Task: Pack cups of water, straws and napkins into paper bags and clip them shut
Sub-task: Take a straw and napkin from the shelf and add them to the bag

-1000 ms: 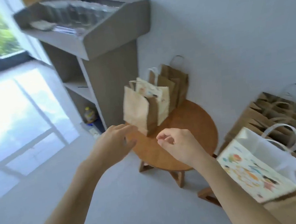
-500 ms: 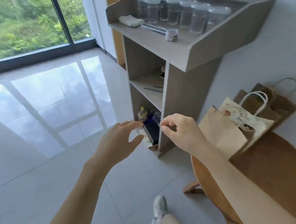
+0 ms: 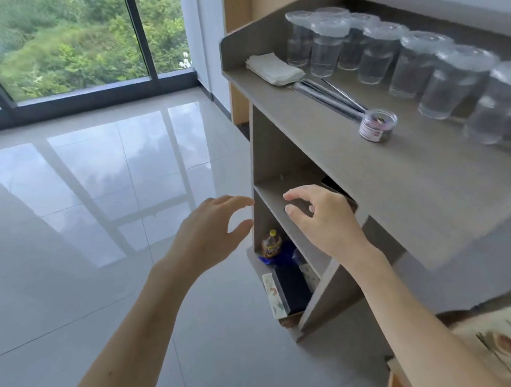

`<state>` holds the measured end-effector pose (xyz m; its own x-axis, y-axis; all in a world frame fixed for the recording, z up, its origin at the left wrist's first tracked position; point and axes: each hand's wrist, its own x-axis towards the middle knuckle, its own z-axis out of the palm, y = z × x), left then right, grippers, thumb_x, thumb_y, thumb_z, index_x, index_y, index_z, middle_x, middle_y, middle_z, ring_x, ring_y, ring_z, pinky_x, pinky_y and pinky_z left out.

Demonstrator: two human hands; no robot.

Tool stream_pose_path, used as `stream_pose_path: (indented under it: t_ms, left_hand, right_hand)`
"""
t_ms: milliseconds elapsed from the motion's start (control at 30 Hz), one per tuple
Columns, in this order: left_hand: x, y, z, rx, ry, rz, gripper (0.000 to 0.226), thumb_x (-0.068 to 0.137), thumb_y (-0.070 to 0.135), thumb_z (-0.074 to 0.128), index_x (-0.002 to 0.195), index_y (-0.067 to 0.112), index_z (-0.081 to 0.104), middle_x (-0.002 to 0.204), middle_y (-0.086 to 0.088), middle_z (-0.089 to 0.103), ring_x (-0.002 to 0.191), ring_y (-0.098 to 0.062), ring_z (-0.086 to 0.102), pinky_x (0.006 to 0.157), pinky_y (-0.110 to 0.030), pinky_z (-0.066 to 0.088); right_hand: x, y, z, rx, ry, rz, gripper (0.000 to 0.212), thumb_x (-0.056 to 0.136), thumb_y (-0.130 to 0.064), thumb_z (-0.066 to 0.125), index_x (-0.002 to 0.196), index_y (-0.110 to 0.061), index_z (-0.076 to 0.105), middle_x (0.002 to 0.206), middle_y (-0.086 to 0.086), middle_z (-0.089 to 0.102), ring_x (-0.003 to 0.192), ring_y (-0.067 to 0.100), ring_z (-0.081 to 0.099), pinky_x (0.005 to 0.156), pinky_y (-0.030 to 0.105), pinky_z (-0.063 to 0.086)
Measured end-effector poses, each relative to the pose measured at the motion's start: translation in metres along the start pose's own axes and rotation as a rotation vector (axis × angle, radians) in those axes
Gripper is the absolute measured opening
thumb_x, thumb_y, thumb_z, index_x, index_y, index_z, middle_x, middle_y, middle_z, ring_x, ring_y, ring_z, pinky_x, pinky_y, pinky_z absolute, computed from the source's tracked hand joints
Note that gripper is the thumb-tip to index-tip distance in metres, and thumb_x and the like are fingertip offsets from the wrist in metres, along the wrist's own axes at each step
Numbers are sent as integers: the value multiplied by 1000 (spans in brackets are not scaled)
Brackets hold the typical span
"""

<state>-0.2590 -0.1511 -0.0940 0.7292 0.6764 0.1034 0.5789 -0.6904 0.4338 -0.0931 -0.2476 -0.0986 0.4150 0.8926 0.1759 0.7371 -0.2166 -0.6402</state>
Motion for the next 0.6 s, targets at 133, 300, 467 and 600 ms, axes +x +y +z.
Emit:
stream_pose_path:
  t_ms: [133,300,467,600]
  left_hand:
    - [76,-39,-3,-37,4,30,36,94,33,50,130,30,51,132,10,54,122,-14,46,98,-33,42]
    - [184,-94,-13,-53,-11,142,37,93,32,52,130,28,51,132,8,54,121,-16,48,98,-32,40]
    - [294,-118,-36,-93,-30,333,36,93,31,53,128,26,53,129,7,56,119,-16,49,96,-28,39]
    - [357,-114,-30,-86,-64,512,35,91,28,56,125,23,56,121,1,61,113,-21,51,90,-34,43]
  right_hand:
    - [75,4,14,-20,20,-12,28,91,-19,57,119,-16,61,121,-3,61,109,10,55,91,17,42]
    - [175,6,34,-60,136,20,26,90,-18,58,115,-16,64,120,-3,62,109,11,56,94,24,46]
    - [252,11,35,-130,262,154,24,89,-17,60,112,-14,66,120,-1,61,110,13,55,95,23,42]
    - [281,29,23,-197,329,271,22,88,-16,61,109,-14,66,117,-1,61,111,13,53,93,19,36]
